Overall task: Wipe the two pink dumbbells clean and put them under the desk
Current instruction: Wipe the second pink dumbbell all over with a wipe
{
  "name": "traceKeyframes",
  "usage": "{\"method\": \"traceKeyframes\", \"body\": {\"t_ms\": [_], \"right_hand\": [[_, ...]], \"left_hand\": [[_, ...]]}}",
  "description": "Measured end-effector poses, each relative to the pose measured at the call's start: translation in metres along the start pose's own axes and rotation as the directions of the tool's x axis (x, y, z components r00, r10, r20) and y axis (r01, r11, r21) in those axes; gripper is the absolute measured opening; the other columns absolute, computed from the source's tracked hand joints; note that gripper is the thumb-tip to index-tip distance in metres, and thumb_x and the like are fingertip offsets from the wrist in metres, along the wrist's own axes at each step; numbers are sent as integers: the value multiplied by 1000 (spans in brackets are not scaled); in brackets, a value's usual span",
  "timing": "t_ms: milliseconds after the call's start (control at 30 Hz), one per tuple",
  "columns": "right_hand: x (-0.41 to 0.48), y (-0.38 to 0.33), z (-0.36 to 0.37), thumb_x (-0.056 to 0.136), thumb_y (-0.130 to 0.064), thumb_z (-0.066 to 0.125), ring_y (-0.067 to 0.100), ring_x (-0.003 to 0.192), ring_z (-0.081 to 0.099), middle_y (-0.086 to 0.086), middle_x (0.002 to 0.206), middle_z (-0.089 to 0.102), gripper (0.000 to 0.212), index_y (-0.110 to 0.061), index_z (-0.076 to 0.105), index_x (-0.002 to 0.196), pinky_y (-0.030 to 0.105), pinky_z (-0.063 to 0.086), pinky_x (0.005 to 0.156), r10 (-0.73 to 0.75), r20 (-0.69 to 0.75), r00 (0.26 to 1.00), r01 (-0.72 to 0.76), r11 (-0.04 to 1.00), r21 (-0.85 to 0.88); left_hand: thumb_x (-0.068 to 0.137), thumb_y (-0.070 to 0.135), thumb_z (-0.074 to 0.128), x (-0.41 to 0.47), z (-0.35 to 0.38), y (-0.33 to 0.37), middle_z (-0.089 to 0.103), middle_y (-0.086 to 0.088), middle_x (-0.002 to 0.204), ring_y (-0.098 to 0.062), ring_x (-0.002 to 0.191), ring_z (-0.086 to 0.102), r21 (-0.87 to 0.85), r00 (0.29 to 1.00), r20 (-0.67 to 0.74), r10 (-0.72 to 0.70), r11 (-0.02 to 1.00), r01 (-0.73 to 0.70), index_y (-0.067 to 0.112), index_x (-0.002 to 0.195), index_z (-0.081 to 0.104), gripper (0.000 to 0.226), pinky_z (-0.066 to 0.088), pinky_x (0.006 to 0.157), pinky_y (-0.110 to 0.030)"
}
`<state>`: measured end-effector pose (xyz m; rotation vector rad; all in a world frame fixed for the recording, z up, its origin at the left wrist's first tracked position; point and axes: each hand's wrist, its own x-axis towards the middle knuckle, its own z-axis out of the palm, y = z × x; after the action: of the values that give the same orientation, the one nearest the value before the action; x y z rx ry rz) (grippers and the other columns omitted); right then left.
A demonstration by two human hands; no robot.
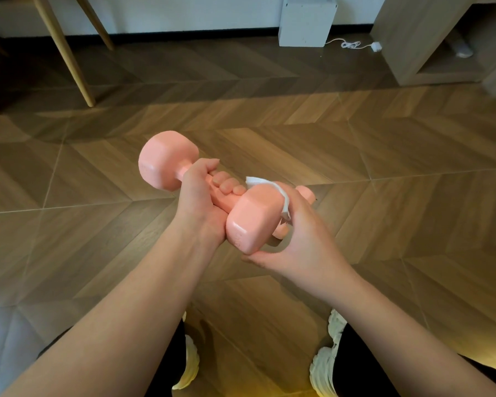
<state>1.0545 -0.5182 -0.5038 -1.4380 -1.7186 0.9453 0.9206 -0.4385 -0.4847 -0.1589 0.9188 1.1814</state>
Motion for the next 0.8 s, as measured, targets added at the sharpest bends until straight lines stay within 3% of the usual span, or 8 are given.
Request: {"method": "traceKeyframes", "body": {"t_ms": [100,233,333,467,600,667,733,800], "right_hand": [[-1,-2,0,67,-31,89,-3,129,42,-24,136,49,85,-35,43,139,27,41,103,-97,-65,993,91,992,-89],[-2,-2,1,74,-25,86,15,138,43,2,143,50,73,-8,51,136,44,36,110,-375,-75,924,331,883,-332],[-3,0,5,76,-14,84,20,136,46,3,141,49,62,-6,56,131,40,34,111,-527,-46,848,456,773,-441],[-2,2,3,76,-18,83,16,137,43,3,143,49,69,-9,50,136,32,33,111,-428,-53,902,382,850,-362],[0,-1,1,69,-25,89,-2,132,38,-12,140,47,85,-23,44,141,17,36,105,-135,-88,987,121,982,-145],[-1,-2,3,68,-20,90,-8,129,38,-23,136,44,88,-27,42,142,7,34,98,-87,-102,991,81,995,-62],[-3,-4,6,68,-16,89,-9,128,37,-28,134,40,90,-30,39,142,8,38,96,-73,-109,991,74,997,-2],[-6,-5,8,65,-18,90,-6,127,38,-21,135,41,93,-28,39,142,12,42,94,-65,-115,991,68,998,19]], "left_hand": [[92,10,47,-2,2,1,27,7,45,-9,33,27,-8,1000,11,0,1000,0,20,58,29,40,31,38,-15],[92,10,48,0,0,4,26,7,44,-8,33,26,-30,1000,12,-26,999,26,20,56,27,43,30,37,-16],[92,14,48,1,-3,5,26,7,41,-8,33,27,36,999,-9,-50,998,50,20,49,27,49,29,37,-15],[91,11,47,0,0,3,26,7,42,-8,33,26,9,1000,1,-9,1000,9,20,53,27,44,29,38,-14],[91,11,45,-2,3,1,24,6,45,-11,34,25,-23,998,39,42,999,-41,19,58,27,39,31,40,-16],[90,11,45,-2,3,1,24,6,46,-11,35,24,-37,997,61,49,998,-47,19,57,28,38,30,40,-18],[89,12,46,-2,2,1,23,7,47,-11,37,23,-51,995,84,54,997,-49,19,55,29,39,28,41,-20],[89,14,47,-3,1,0,22,7,47,-12,38,22,-68,993,105,47,997,-40,19,53,29,40,28,41,-21]]}}
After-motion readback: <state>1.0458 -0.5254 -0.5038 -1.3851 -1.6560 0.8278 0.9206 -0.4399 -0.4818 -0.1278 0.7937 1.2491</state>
